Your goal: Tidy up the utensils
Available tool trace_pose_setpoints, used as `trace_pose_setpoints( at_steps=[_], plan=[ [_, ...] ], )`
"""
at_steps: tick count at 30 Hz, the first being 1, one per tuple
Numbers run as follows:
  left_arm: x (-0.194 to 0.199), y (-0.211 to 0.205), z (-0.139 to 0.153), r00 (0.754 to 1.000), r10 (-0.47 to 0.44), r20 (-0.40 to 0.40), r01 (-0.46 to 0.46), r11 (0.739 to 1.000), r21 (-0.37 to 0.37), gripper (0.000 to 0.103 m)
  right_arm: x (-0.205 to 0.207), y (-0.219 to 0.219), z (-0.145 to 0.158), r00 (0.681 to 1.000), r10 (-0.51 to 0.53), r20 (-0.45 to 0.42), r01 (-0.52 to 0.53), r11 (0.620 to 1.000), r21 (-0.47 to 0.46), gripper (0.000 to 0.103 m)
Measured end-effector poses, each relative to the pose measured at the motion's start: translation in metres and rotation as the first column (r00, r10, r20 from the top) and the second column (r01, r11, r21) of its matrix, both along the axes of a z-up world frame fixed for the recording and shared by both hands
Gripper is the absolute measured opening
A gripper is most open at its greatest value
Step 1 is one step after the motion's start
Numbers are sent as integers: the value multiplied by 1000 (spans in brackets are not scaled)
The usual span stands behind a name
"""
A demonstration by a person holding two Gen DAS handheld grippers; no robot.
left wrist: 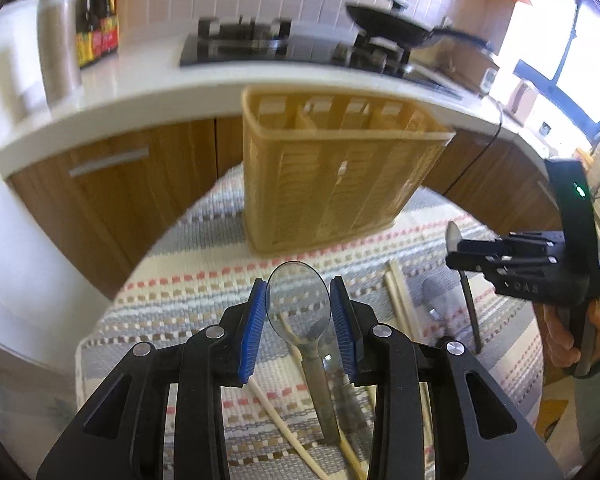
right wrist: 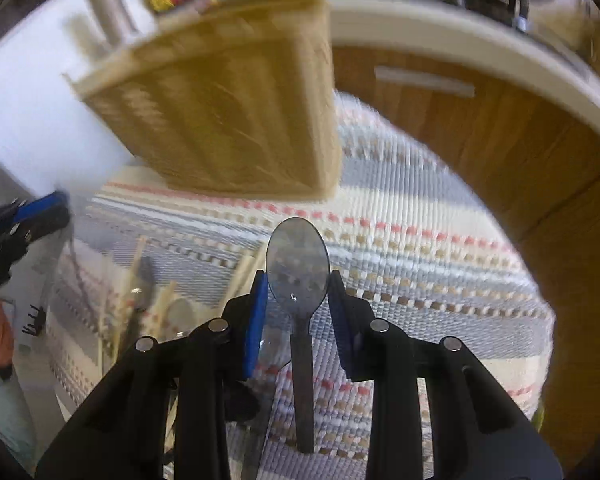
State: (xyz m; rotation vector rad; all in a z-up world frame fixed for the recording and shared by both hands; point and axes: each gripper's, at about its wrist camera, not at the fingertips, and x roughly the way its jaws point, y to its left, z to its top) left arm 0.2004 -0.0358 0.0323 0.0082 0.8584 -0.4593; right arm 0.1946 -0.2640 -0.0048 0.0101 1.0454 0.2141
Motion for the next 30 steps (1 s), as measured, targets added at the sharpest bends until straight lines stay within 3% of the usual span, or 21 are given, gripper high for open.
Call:
trace_pose_setpoints(
  at_steps=[4, 7, 9, 12, 15, 19, 20, 21, 23, 27, 30],
  plan=[
    [-24, 11, 23, 996, 5, 90, 0, 999, -51, 31, -44, -2, 36, 979, 24, 202, -36, 998, 56, 28],
    [-35, 15, 50, 984, 21, 176, -5, 996, -94, 31, -60, -1, 67, 944, 12, 331, -60, 989, 136, 28],
    [-36, 17, 70, 973, 34, 228, -9, 994, -113, 31, -60, 2, 91, 916, 4, 401, -75, 984, 161, 5],
    [-31, 16, 102, 951, 48, 305, -8, 991, -130, 31, -61, -1, 137, 888, -17, 459, -81, 978, 192, 5],
    [-26, 14, 127, 931, 67, 360, -21, 991, -131, 31, -49, 3, 164, 876, -9, 482, -97, 976, 195, 5],
    [-23, 17, 135, 925, 70, 372, -20, 991, -136, 31, -32, 11, 153, 912, 42, 408, -121, 978, 170, 9],
    [-23, 20, 132, 925, 71, 373, -24, 991, -130, 31, -32, 13, 144, 920, 49, 388, -121, 979, 163, 18],
    [-24, 22, 130, 925, 73, 372, -27, 991, -127, 31, -32, 14, 133, 934, 62, 351, -125, 979, 159, 40],
    [-22, 27, 122, 931, 77, 356, -31, 991, -133, 31, -33, 14, 109, 956, 70, 283, -123, 978, 171, 72],
    [-13, 35, 107, 944, 88, 318, -47, 990, -135, 31, -20, 30, 67, 984, 107, 140, -119, 990, 80, 65],
    [-13, 42, 103, 945, 95, 313, -53, 989, -141, 31, -10, 50, 45, 976, 214, 45, -216, 975, 46, 64]
  ],
)
